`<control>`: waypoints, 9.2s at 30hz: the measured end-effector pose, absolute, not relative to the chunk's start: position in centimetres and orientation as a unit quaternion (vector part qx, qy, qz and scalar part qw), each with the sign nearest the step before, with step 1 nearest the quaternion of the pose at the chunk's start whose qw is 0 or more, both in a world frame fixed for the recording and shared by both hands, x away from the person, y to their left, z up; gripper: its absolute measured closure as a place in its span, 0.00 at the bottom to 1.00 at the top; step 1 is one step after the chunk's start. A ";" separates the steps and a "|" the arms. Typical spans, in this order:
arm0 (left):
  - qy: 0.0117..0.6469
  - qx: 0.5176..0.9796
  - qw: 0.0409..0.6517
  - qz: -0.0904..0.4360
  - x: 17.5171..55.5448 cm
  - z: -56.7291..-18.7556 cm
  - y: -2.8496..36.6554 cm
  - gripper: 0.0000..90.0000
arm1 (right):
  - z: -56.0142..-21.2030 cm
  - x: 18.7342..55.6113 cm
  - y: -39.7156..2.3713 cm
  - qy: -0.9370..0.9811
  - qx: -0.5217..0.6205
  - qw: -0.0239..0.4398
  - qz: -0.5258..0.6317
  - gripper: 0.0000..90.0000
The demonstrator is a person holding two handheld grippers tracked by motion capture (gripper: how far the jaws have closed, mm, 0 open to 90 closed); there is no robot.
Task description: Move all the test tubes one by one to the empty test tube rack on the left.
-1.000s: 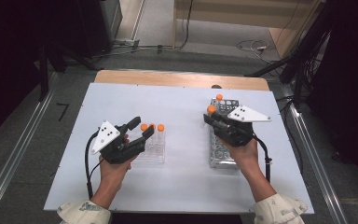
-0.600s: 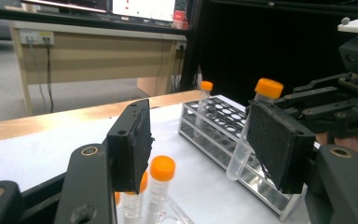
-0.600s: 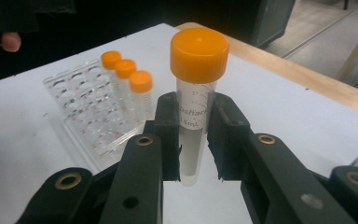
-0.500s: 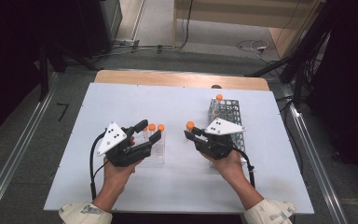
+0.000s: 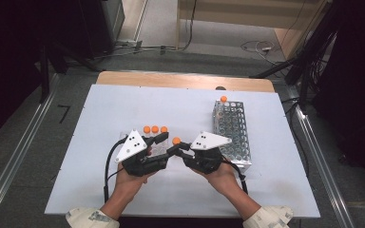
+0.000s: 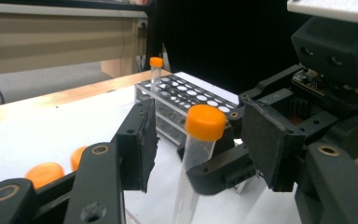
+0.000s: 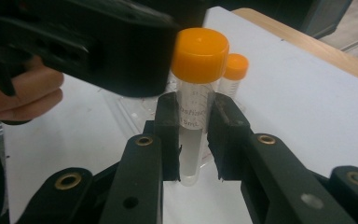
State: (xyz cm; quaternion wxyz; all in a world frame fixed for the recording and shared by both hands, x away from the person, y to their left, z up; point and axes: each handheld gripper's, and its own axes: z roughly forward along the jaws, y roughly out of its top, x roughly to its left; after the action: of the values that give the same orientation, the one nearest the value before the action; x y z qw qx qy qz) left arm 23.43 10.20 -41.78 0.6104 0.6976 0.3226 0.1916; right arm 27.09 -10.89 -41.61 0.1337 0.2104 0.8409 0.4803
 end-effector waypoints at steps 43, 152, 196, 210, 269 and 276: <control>0.419 0.622 0.584 0.311 26.9 -41.6 18.3 0.77 | -42.3 27.6 -10.8 0.842 0.234 0.124 0.471 0.37; 0.415 0.614 0.597 0.306 25.6 -42.9 17.7 0.49 | -39.2 40.2 -19.6 0.718 0.433 0.303 0.452 0.80; 0.329 0.678 0.613 0.237 23.4 -38.4 14.5 0.78 | -40.1 26.4 -10.4 0.840 0.201 0.133 0.486 0.54; 0.396 0.630 0.582 0.328 24.6 -38.2 19.9 0.78 | -41.6 27.3 -13.8 0.830 0.254 0.158 0.472 0.37; 0.449 0.629 0.540 0.332 19.3 -44.0 22.2 0.34 | -41.2 26.0 -23.4 0.776 0.327 0.241 0.482 0.36; 0.477 0.624 0.511 0.349 16.8 -45.2 24.5 0.33 | -41.8 24.5 -30.6 0.739 0.398 0.283 0.464 0.34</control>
State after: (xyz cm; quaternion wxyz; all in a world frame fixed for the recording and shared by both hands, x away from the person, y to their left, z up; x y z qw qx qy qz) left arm 16.79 24.51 -45.21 0.5107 0.6240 0.4774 0.3491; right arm 24.47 -30.57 -41.84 0.2833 0.3977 0.7392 0.4638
